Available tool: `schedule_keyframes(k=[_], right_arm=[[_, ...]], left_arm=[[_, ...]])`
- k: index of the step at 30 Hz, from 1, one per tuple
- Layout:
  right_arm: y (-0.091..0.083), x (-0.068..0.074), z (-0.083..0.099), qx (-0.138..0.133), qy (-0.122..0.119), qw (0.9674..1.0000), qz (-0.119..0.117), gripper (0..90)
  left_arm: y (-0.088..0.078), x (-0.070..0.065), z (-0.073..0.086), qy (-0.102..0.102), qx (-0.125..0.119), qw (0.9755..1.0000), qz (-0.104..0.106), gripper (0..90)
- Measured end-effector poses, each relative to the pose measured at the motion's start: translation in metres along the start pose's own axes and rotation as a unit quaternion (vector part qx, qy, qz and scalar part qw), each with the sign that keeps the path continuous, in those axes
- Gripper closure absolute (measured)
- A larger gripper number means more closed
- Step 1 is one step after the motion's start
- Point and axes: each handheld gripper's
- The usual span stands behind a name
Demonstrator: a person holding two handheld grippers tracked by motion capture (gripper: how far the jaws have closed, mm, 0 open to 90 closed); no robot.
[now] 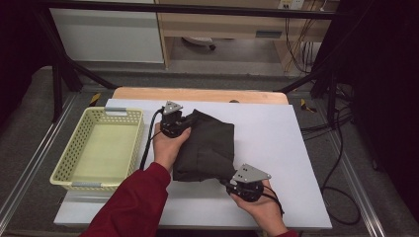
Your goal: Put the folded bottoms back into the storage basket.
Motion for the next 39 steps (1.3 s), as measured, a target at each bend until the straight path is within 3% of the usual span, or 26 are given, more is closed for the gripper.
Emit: schedule_keyframes(k=[8, 27, 31, 39], right_arm=[[0.000, 0.005, -0.003, -0.006, 0.000, 1.0000, 0.001, 63.9], [-0.004, 0.009, -0.019, -0.009, -0.007, 0.9999, 0.000, 63.9], [-0.002, 0.008, -0.027, -0.008, -0.012, 0.9999, 0.001, 63.9], [0.003, 0.005, -0.042, -0.015, -0.013, 0.9998, -0.009, 63.9]], left_arm=[[-0.006, -0.001, -0.006, 0.009, 0.001, 1.0000, 0.003, 82.9], [-0.020, 0.003, -0.022, 0.004, -0.015, 0.9998, 0.014, 82.9], [-0.024, 0.008, -0.025, -0.004, -0.023, 0.9996, 0.012, 83.0], [-0.033, 0.014, -0.040, 0.000, -0.031, 0.9995, 0.001, 83.0]])
Point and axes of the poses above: each handheld gripper's, and its own axes: y roughly forward along the jaws, z roughly out of its underside, x roughly to its left, and after that the axes turned 8 degrees about -z, right-handed
